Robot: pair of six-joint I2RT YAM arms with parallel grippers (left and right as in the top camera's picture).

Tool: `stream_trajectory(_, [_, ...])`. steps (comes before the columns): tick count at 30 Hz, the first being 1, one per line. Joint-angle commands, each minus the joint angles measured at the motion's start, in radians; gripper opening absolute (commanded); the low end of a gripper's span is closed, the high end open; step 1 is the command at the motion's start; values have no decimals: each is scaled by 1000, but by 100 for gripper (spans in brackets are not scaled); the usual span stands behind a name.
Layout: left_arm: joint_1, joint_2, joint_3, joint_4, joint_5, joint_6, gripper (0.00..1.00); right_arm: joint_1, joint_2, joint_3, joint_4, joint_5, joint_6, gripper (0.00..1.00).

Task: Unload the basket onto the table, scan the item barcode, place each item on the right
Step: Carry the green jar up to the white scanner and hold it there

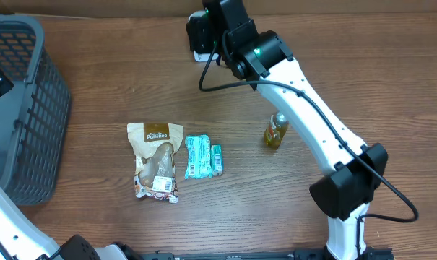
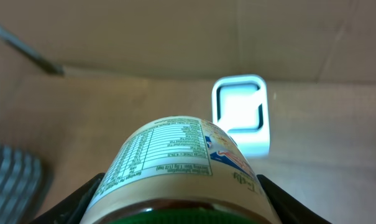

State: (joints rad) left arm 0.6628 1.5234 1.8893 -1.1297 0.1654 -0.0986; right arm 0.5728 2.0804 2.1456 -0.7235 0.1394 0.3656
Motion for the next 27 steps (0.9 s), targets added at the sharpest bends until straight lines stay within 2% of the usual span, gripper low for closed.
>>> stream_trajectory(1, [-2, 6, -6, 4, 11, -6, 100, -37, 42, 19, 65, 28, -5, 26])
stream_trajectory(7, [-2, 6, -6, 4, 11, -6, 100, -65, 156, 19, 249, 26, -21, 24])
stream_trajectory(10, [-2, 6, -6, 3, 11, -6, 100, -65, 215, 18, 345, 17, -139, 24])
stream_trajectory(13, [-2, 6, -5, 4, 11, -6, 100, -65, 272, 18, 438, 17, -189, 24])
stream_trajectory(27, [-2, 6, -6, 4, 11, -6, 100, -69, 392, 18, 649, 18, -188, 21])
